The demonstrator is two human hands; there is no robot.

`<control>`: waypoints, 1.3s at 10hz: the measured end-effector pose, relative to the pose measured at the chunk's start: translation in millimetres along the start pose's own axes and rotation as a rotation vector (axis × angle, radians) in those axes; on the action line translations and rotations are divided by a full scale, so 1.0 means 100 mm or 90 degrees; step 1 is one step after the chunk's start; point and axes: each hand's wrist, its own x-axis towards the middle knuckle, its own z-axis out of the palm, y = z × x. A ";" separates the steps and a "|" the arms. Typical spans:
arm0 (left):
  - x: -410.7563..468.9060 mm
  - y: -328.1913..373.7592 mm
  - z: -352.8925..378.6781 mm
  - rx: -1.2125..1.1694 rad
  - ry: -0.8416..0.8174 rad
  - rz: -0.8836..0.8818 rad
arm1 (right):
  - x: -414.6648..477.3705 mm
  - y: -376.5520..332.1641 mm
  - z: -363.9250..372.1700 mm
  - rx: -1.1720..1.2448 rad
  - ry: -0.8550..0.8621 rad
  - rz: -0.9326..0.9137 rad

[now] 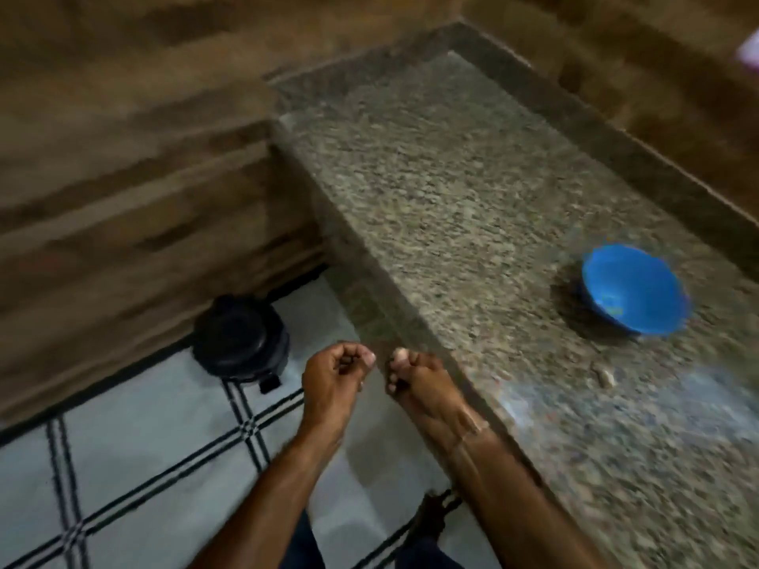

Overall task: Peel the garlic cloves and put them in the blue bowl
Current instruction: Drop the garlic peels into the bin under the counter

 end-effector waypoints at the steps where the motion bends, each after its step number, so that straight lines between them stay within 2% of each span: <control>1: 0.19 -0.12 -0.72 -0.028 0.064 -0.017 | 0.17 0.16 0.68 -0.035 -0.039 0.021; 3: 0.65 -0.54 -2.27 -0.045 0.181 -0.054 | 0.54 0.74 2.16 -0.063 -0.079 0.087; 4: 0.86 -0.66 -2.73 -0.040 0.193 -0.088 | 0.67 0.90 2.63 -0.093 -0.066 0.126; 6: 1.37 -0.89 -3.22 -0.055 0.213 -0.123 | 1.12 1.07 3.19 -0.149 -0.062 0.158; 8: 1.97 -1.19 -3.44 -0.071 0.237 -0.191 | 1.92 1.35 3.47 -0.153 -0.058 0.224; 9: 2.37 -1.57 -3.37 -0.101 0.236 -0.286 | 2.47 1.66 3.45 -0.119 -0.035 0.267; 11: 3.16 -2.64 -3.04 -0.239 0.216 -0.517 | 3.64 2.45 3.26 -0.106 0.034 0.339; 12: 3.65 -3.14 -2.87 -0.313 0.227 -0.569 | 4.24 2.80 3.20 -0.094 0.063 0.336; 13: 4.11 -3.58 -2.77 -0.421 0.262 -0.574 | 4.68 2.97 3.14 -0.053 0.080 0.338</control>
